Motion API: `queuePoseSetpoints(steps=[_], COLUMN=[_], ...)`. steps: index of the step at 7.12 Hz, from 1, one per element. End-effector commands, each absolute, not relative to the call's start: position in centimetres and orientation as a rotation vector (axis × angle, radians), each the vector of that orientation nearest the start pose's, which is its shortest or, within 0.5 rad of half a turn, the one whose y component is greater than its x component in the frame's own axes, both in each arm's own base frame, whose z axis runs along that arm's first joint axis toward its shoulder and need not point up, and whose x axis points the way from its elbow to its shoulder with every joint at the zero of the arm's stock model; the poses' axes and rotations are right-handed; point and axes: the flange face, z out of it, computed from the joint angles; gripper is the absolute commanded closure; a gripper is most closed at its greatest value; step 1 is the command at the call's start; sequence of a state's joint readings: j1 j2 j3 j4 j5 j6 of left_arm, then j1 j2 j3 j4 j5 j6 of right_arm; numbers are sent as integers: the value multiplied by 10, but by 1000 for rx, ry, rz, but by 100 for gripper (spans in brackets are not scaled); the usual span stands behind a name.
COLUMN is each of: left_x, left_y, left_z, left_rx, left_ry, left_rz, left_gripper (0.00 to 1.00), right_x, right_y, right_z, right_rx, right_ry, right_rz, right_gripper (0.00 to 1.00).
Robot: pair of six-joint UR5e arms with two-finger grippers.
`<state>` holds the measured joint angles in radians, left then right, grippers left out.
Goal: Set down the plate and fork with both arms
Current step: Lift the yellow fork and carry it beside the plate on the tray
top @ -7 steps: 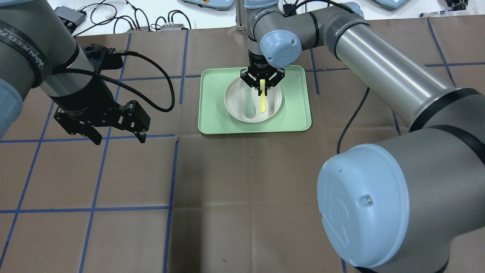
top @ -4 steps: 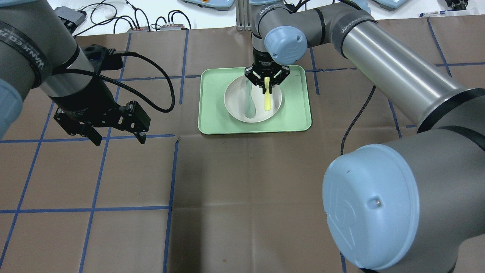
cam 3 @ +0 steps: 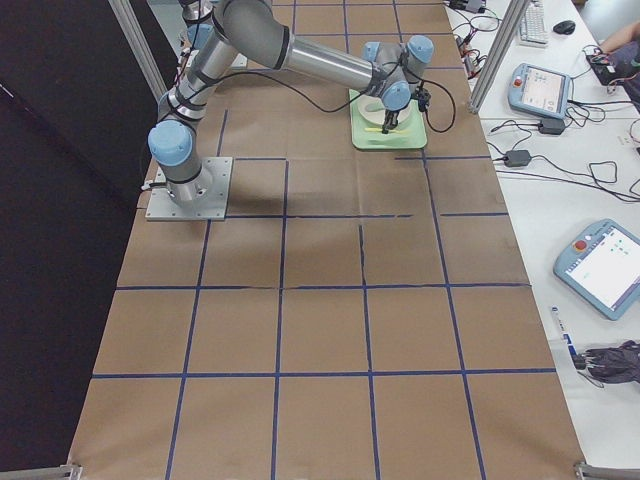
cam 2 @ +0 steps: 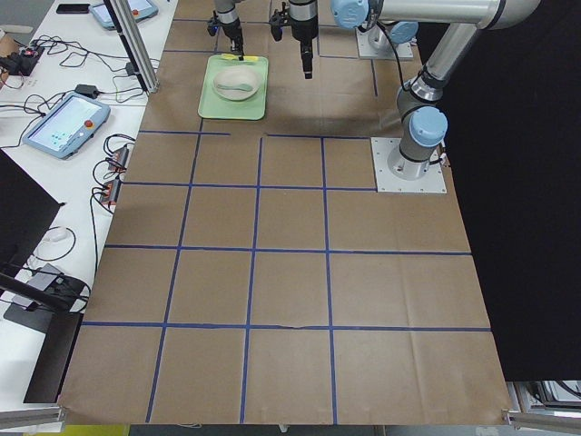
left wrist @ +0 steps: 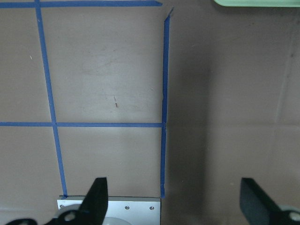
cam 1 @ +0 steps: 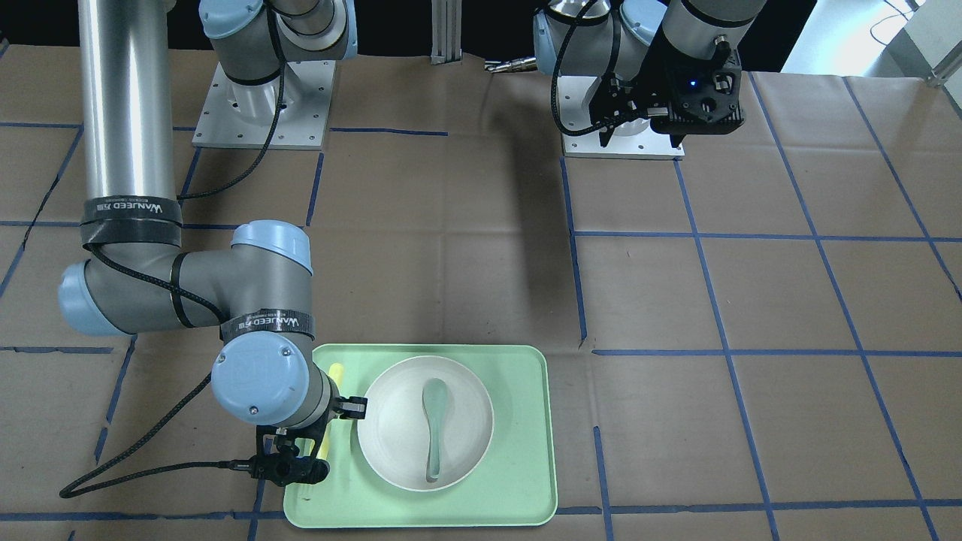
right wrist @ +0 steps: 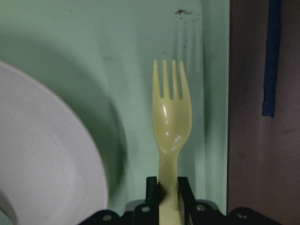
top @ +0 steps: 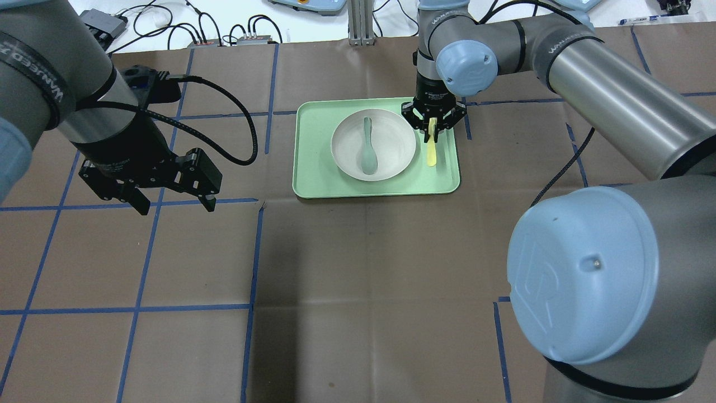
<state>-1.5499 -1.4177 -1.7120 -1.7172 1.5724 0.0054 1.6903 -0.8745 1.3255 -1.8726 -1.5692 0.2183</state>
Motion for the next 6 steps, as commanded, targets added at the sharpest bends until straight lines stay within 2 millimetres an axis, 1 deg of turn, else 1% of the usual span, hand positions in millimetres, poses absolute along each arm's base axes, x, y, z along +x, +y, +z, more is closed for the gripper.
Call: queuePoseSetpoints(steps=[1,2,3,4,5,6], left_x=[-124,-125,-125,-125,-125,-125], left_y=[-416,-415,-414,-414,-414,-414], left_z=[475,476,476,477,476,476], left_rx=[-26,-27,-27,-25,-25,-25], left_ry=[3132,3139,3139,3143,3143,3142], left_rz=[209,207,210,205,207,210], left_gripper=[0,0,0,0,0,0], right_x=[215,215,216,216,211,208], right_y=[-692,-695,-693,-693,-693,-696], right_z=[188,198,199,196,194,201], right_rx=[138,138,138,135,147,155], right_ry=[3154,3156,3156,3154,3153,3152], right_rz=[189,167,174,184,196,177], right_gripper=[100,96,60,1,0,0])
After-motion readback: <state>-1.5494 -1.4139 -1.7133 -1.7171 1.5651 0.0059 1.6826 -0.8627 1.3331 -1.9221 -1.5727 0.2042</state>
